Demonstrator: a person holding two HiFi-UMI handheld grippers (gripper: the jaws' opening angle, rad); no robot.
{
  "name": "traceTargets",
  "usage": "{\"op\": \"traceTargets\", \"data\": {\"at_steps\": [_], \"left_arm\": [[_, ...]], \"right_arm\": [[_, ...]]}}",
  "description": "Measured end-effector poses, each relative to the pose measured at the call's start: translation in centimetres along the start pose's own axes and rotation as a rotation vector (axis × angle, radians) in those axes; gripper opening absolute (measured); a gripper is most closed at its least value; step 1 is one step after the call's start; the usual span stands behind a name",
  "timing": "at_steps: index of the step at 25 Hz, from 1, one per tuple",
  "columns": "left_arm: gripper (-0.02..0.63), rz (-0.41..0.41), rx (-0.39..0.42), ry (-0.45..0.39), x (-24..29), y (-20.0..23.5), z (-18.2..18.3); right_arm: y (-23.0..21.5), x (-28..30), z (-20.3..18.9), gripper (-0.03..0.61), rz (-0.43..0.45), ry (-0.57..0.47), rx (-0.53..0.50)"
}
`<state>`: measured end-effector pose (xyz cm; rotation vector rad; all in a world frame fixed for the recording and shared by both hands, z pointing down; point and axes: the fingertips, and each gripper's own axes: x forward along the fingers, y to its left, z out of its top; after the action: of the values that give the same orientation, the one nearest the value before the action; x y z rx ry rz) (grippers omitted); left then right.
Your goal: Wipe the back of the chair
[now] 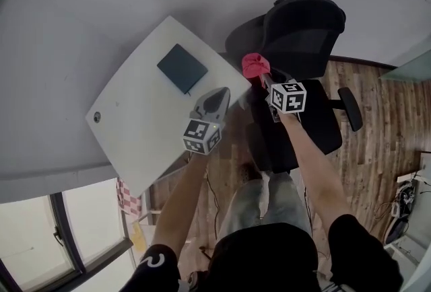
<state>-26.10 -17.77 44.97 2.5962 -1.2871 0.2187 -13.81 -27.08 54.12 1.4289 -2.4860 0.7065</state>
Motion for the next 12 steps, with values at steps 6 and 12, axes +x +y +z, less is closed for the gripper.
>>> {"op": "traceTargets", "data": {"at_steps": [6,12], "left_arm": [[0.025,-0.009,-0.049,-0.059,3.3,1.1,-1.9],[0.025,-0.032,0.051,-0.03,6.2,1.1,-4.3]], "right_arm": [[-1.0,3.9,-2.6,0.071,-0.011,-0.003,-0.032],[-2.2,6.3,-5.3,0.071,-0.021,-0.018,-0.091]]}}
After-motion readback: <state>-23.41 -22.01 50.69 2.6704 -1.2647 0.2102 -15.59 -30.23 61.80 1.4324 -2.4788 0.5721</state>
